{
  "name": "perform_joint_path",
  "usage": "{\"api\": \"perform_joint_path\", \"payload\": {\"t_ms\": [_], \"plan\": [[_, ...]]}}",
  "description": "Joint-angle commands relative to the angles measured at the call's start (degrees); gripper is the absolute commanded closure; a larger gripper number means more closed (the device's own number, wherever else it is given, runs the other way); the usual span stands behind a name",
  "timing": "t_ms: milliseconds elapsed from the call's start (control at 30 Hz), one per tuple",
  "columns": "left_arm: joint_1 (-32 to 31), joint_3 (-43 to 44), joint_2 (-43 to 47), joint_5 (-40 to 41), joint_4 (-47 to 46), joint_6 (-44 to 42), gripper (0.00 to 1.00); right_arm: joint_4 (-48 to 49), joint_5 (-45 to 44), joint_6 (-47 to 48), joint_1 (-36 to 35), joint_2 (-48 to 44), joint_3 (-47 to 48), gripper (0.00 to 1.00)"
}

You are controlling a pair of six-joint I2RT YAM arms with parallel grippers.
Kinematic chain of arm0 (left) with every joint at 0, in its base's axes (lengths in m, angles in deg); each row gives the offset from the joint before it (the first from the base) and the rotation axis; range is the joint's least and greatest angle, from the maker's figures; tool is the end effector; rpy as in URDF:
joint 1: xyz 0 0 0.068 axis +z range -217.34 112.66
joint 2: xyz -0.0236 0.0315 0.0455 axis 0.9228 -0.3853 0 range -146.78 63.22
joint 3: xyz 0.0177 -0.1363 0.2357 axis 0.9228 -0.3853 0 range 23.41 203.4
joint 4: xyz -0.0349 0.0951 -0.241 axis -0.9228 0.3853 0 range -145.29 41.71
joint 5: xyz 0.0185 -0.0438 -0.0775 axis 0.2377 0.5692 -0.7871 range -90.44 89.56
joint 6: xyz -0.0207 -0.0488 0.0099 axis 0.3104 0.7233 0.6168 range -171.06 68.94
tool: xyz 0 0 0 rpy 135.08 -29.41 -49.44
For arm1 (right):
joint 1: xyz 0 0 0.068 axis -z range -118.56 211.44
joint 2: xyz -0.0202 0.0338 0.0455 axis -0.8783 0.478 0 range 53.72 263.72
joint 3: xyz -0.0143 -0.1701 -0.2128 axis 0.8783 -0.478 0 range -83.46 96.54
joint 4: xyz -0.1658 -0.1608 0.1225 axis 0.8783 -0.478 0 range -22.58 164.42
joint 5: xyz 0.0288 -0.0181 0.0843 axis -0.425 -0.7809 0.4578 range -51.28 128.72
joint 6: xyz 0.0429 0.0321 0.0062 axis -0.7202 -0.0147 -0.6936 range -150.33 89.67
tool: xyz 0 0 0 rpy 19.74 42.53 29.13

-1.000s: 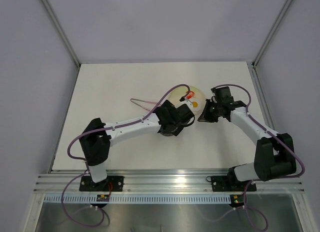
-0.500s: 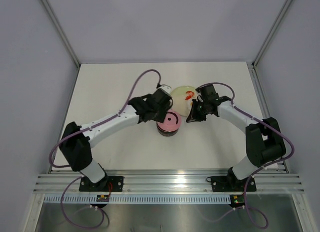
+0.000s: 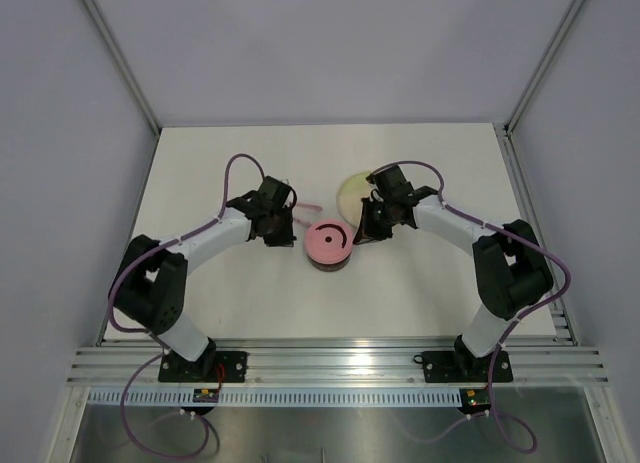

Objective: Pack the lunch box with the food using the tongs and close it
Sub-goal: Close the box lid on the packing box.

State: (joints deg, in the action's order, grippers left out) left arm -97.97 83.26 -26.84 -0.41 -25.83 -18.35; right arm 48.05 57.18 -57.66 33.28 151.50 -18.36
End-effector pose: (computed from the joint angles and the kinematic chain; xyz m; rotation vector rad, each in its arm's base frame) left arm 0.2732 -0.1618 0.2115 -0.0484 2.6649 -0.3787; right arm 0.3032 0.1750 0.2008 -0.1418 2.7153 0.7406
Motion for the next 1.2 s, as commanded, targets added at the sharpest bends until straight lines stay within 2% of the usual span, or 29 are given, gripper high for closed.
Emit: {"api": "perform_joint_path", "payload": {"t_ms": [0,167,300,433,633,900,1167], "plan": [[2.3,-1.0,-3.8,-8.0,-6.3,2.1,1.00,-0.1,-1.6,-0.4,-0.4,-0.9,2.0,1.00],[2.4,-0.2,-3.7,-6.6,-5.6,0.5,1.00,-3.0,-5.7,0.2,-0.6,-4.3,1.1,1.00],[2.2,1.7,2.8,-0.3,-1.5,-1.2,1.00,-3.2,-12.7,-0.4,-0.7,-12.9,0.3,1.00],[0.9,3.6,8.5,3.2,-0.2,-4.1,1.00,-6.0,-12.5,0.7,-1.5,-13.6,5.4,1.00],[-0.4,6.1,4.9,-5.6,-0.3,-5.7,1.00,-5.8,-10.5,1.1,-5.3,-6.4,10.8,1.00],[-2.1,4.0,2.3,-9.1,-2.1,-5.5,1.00,-3.6,-10.9,-0.1,-5.7,0.9,4.8,1.00],[-2.1,4.3,3.0,-8.8,-1.8,-6.4,1.00,-7.2,-13.2,1.1,-7.7,-2.8,11.9,1.00]]}}
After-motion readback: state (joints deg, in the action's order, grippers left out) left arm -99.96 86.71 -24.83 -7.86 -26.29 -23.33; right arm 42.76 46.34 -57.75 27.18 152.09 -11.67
